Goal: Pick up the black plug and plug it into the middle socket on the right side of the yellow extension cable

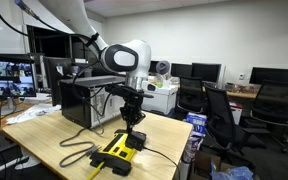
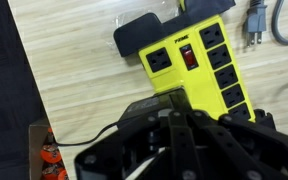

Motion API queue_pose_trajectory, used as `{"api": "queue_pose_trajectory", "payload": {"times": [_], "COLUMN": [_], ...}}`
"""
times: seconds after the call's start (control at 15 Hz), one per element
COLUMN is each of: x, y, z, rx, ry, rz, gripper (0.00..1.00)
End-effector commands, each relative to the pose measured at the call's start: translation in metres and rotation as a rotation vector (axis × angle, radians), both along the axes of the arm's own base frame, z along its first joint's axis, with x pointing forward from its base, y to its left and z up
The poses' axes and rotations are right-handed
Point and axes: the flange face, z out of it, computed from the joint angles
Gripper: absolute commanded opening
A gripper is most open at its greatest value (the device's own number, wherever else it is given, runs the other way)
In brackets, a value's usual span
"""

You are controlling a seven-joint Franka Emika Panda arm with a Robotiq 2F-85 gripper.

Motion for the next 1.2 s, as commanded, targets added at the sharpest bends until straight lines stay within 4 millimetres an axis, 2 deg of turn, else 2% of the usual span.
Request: {"api": "queue_pose_trajectory", "payload": {"times": [0.0,0.4,0.47,0.53,0.6,0.73,0.8,0.87,1.07,1.13], "x": [0.0,0.0,0.001,0.007,0.015,0.024,0.034,0.038,0.044,0.046], "y": [0.001,0.007,0.009,0.013,0.018,0.026,0.034,0.038,0.049,0.043], "z": [-0.014,-0.02,-0.017,-0.009,0.006,0.019,0.031,0.036,0.042,0.035], "rx": [0.031,-0.001,-0.013,-0.021,-0.031,-0.03,-0.022,-0.025,-0.022,-0.023], "ry": [-0.019,0.078,0.108,0.115,0.116,0.112,0.093,0.054,0.039,0.052], "rz": [0.05,0.079,0.081,0.079,0.076,0.074,0.101,0.116,0.126,0.124], "gripper": [0.0,0.0,0.26,0.28,0.36,0.48,0.61,0.72,0.92,0.74]}}
